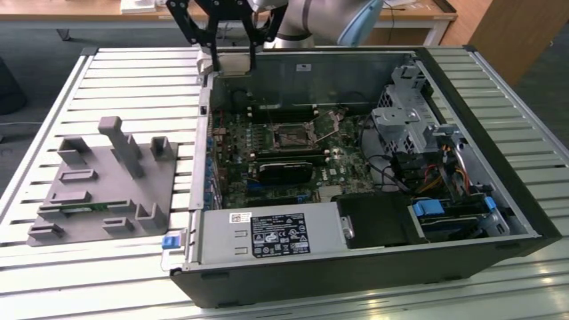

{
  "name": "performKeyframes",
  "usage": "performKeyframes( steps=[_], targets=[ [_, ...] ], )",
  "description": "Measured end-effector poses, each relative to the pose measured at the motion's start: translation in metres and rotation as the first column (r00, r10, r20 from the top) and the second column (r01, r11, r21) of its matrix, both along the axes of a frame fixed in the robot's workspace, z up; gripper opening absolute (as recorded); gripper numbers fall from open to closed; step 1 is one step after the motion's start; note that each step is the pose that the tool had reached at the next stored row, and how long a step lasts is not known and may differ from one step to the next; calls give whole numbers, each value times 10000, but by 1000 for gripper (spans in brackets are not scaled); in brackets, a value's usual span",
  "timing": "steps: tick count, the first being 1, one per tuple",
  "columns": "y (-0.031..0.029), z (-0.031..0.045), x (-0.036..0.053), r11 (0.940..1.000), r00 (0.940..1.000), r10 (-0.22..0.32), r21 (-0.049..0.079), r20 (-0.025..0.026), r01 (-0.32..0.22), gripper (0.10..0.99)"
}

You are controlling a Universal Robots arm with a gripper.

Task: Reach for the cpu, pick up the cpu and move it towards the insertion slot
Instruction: 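Pick up the cpu and move it towards the insertion slot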

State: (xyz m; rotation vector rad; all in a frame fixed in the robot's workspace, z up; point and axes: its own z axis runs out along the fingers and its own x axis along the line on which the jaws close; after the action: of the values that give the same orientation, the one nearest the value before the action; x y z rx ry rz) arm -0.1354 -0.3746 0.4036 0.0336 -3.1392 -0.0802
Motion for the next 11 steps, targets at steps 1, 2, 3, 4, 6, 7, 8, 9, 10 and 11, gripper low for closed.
performKeyframes(
  steps=[1,2,3,4,6,7,8,9,10,11],
  targets=[
    [12,-2,18,10000,10000,-4,1,1,4,533],
    [23,-3,35,10000,10000,-7,1,1,7,533],
    [34,-4,53,10000,10000,-11,1,1,11,533],
    [45,-5,71,10000,10000,-15,1,1,15,533],
    [68,-7,106,10000,10000,-22,0,0,22,533],
    [80,-9,125,10000,10000,-27,1,1,27,533],
    [91,-10,143,10000,10000,-32,0,0,32,533],
    [102,-12,162,10000,10000,-37,0,0,37,533],
    [114,-14,181,10000,10000,-43,1,1,43,533],
    [125,-16,200,10000,10000,-48,1,1,48,533]
  ],
)
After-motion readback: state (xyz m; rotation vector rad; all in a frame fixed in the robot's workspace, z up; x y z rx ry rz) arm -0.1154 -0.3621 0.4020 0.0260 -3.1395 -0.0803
